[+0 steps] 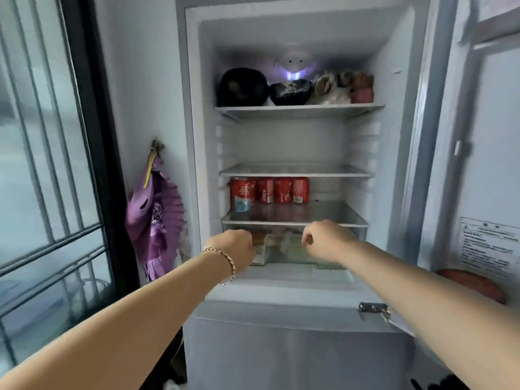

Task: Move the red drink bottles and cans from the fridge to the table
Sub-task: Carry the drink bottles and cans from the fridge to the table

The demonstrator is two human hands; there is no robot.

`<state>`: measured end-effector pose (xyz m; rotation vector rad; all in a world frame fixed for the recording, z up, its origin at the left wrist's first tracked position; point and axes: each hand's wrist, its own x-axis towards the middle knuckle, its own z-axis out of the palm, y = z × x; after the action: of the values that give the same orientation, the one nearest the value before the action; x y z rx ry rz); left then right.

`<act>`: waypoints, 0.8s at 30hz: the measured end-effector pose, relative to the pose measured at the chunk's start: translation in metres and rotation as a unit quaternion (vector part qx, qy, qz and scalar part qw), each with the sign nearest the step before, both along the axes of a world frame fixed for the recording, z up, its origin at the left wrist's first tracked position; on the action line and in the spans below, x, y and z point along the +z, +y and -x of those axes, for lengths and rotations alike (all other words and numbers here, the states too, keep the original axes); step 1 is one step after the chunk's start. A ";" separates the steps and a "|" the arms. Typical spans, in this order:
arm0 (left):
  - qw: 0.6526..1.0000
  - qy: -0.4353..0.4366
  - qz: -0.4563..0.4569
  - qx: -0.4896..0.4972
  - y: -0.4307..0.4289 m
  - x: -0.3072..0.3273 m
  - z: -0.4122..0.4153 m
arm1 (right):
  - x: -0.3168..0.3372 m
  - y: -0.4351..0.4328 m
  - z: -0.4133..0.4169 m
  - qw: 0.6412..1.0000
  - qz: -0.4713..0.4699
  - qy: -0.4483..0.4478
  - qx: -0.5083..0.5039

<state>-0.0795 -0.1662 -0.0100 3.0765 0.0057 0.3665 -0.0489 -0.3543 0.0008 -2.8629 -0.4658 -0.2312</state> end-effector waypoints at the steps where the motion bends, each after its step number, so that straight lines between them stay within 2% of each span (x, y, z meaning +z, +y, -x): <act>1: 1.000 -0.006 0.002 0.005 -0.003 0.000 -0.022 | -0.001 -0.002 -0.023 1.000 -0.007 -0.008 -0.006; 9: 0.992 -0.104 0.067 0.034 -0.017 0.003 -0.200 | -0.010 -0.004 -0.204 0.995 -0.087 -0.037 -0.036; 13: 0.986 -0.123 0.111 0.013 -0.004 -0.013 -0.257 | -0.023 0.001 -0.276 0.983 -0.174 0.008 -0.055; 15: 0.986 -0.128 0.103 -0.032 0.001 -0.027 -0.281 | -0.032 0.003 -0.312 0.968 -0.236 0.037 -0.070; 17: 0.980 -0.132 0.133 -0.067 0.004 -0.038 -0.300 | -0.037 0.004 -0.348 0.951 -0.294 0.051 -0.085; 20: 0.970 -0.142 0.178 -0.087 0.008 -0.042 -0.311 | -0.038 0.010 -0.386 0.913 -0.380 0.067 -0.130; 24: 0.965 -0.138 0.198 -0.104 0.014 -0.053 -0.316 | -0.045 0.023 -0.426 0.867 -0.450 0.069 -0.203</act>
<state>0.2368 -0.1520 -0.0630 2.5790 -0.2238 0.6851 0.3770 -0.3316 -0.0447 -1.9845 0.2488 -0.2279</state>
